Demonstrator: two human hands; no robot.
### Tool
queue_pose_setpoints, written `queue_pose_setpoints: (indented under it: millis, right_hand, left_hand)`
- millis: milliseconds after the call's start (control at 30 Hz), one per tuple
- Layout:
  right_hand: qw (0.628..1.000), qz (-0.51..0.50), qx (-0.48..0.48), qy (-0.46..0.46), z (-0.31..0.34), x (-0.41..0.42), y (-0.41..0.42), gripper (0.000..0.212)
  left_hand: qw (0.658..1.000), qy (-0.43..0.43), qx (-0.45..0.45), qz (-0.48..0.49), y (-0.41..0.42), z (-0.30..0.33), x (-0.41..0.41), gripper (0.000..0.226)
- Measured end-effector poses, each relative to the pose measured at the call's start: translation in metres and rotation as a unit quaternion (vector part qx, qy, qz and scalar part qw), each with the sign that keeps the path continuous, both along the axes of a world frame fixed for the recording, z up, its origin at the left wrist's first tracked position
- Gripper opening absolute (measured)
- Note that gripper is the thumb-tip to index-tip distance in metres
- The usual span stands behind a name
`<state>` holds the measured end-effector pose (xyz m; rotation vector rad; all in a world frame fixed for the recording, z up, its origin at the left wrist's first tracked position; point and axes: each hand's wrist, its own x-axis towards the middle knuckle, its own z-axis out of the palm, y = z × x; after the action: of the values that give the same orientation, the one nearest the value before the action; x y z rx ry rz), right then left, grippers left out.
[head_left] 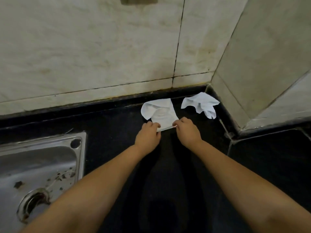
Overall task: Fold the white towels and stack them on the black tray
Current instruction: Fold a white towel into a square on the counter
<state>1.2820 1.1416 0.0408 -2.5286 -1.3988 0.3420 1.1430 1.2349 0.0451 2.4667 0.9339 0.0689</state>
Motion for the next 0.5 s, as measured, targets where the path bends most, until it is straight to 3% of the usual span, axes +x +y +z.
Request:
queue_pose_setpoints:
  millis: [133,300,500]
  right_hand:
    - [0.997,0.069,-0.034,-0.009,-0.023,0.024,0.023,0.036]
    - [0.997,0.053,-0.012,-0.045,-0.034,0.030,0.028,0.023]
    - [0.997,0.025,0.032,0.066,-0.017,0.012,0.020,0.019]
  left_hand:
    - [0.998,0.029,0.060,-0.022,0.013,-0.027,0.026,0.042]
    - [0.994,0.050,0.099,-0.015,0.016,-0.047,0.035,0.027]
    - [0.997,-0.054,0.003,0.057,0.015,-0.032,0.017,0.015]
